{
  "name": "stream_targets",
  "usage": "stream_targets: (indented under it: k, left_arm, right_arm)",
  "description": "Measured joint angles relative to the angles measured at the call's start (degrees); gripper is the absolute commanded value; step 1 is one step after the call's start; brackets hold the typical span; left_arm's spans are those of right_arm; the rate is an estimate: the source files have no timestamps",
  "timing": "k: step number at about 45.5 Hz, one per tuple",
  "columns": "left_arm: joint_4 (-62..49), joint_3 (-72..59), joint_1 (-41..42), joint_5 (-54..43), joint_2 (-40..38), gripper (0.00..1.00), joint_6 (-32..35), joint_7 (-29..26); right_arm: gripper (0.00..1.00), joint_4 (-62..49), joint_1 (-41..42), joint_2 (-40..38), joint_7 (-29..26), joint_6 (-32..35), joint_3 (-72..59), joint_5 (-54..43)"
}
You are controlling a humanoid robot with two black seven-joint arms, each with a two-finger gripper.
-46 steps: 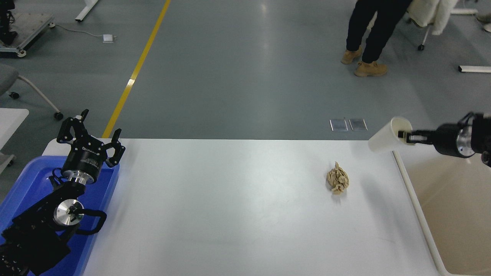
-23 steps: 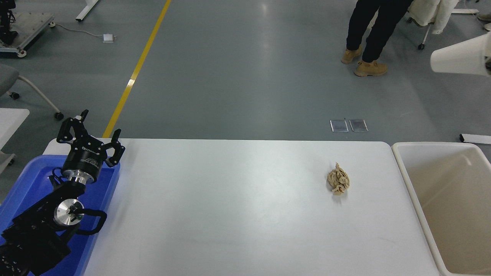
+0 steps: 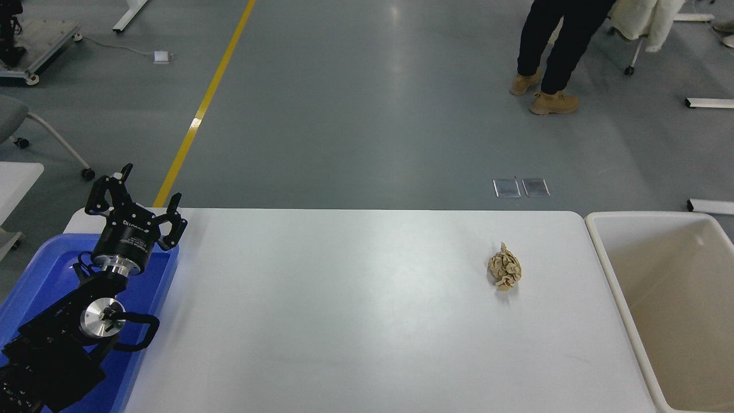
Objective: Clean the table surface
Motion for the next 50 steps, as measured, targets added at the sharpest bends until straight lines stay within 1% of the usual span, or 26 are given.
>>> stream_targets:
  k: [6, 14, 25, 39, 40, 41, 42, 45, 50]
  left_arm:
    - [0.0, 0.0, 0.0, 0.01, 0.0, 1.0, -0.01, 0.0]
    - [0.0, 0.0, 0.0, 0.02, 0.0, 1.0, -0.01, 0.0]
    - [0.0, 0.0, 0.0, 0.03, -0.01, 1.0, 0.0, 0.0]
    - [0.0, 0.0, 0.0, 0.02, -0.01, 1.0, 0.02, 0.0]
    - [0.0, 0.0, 0.0, 0.02, -0.01, 1.0, 0.03, 0.0]
    - [0.0, 0.0, 0.0, 0.02, -0.01, 1.0, 0.03, 0.0]
    - [0.0, 0.0, 0.0, 0.02, -0.01, 1.0, 0.03, 0.0]
    - [0.0, 0.0, 0.0, 0.01, -0.01, 1.0, 0.04, 0.0]
    - [0.0, 0.0, 0.0, 0.01, -0.01, 1.0, 0.05, 0.0]
  right_arm:
    - [0.0, -1.52, -5.8, 4.2, -1.43, -4.97, 0.02, 0.18]
    - [0.0, -2.65, -12.72, 10.21, -2.4, -8.64, 0.09, 0.43]
    - [0.0, -3.02, -18.77, 16.02, -2.87, -10.76, 0.14, 0.66]
    - [0.0, -2.84, -21.39, 18.33, -3.0, -11.34, 0.11, 0.73]
    - [0.04, -2.84, -21.45, 18.39, -3.01, -11.39, 0.11, 0.73]
    - [0.12, -2.84, -21.51, 18.45, -3.01, -11.44, 0.11, 0.73]
    - [0.19, -2.83, -21.58, 18.52, -3.01, -11.48, 0.12, 0.74]
    - [0.3, -2.82, -21.62, 18.65, -3.01, -11.61, 0.16, 0.74]
    - [0.6, -2.82, -21.61, 18.77, -3.01, -12.05, 0.22, 0.75]
